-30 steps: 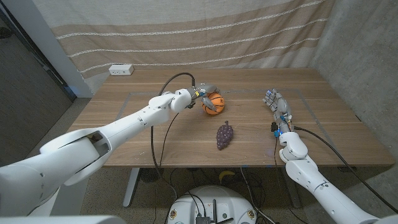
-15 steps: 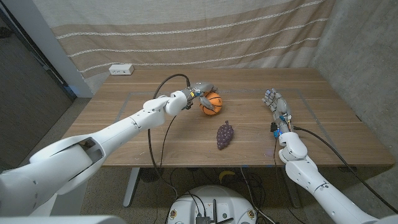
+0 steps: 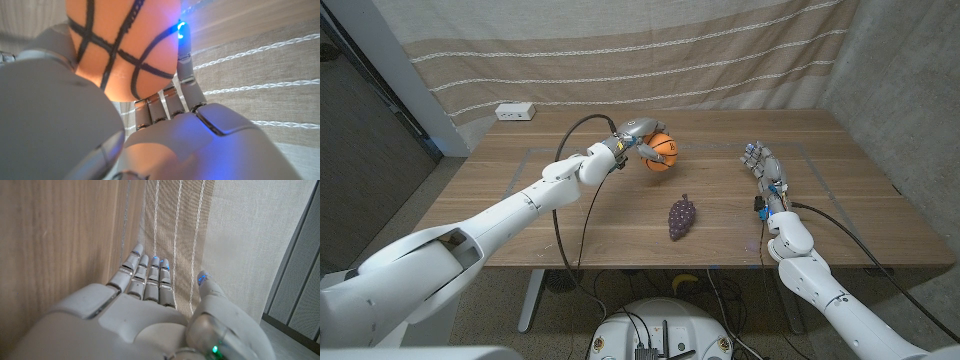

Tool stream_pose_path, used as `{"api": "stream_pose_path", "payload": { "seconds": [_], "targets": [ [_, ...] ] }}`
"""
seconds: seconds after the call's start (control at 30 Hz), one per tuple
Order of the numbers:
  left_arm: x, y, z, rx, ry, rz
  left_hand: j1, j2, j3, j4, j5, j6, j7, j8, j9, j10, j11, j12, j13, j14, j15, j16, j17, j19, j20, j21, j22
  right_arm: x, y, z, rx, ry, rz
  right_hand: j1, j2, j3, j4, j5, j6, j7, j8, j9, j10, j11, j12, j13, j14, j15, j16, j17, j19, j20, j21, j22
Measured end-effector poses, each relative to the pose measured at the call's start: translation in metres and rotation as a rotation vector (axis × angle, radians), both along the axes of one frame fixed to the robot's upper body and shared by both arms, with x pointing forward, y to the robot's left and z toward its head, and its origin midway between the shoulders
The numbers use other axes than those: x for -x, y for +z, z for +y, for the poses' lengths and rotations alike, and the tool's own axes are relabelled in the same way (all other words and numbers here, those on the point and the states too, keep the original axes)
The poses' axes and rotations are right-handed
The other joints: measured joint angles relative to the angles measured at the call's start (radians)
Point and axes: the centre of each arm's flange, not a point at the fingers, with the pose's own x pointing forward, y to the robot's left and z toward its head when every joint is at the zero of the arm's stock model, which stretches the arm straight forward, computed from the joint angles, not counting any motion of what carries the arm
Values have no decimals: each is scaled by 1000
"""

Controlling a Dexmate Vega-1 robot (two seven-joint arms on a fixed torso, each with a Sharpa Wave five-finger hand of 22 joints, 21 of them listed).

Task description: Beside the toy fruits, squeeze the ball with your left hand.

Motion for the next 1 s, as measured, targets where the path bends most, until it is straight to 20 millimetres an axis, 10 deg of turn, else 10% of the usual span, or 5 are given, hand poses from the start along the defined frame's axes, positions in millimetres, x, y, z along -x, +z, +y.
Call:
{"api": "stream_pose_path", "payload": {
  "seconds": [1.0],
  "targets": [
    [11,11,35,313,-149,-61,0,0,0,0,0,20,20,-10,0,25,19,-10,0,11,11,6,43,22,-22,36,-17,-3,10,6,18,-6,-8,-11,-11,0,0,0,0,0,0,0,0,0,0,0,0,0,-5,0,0,0,-7,0]
  ]
}}
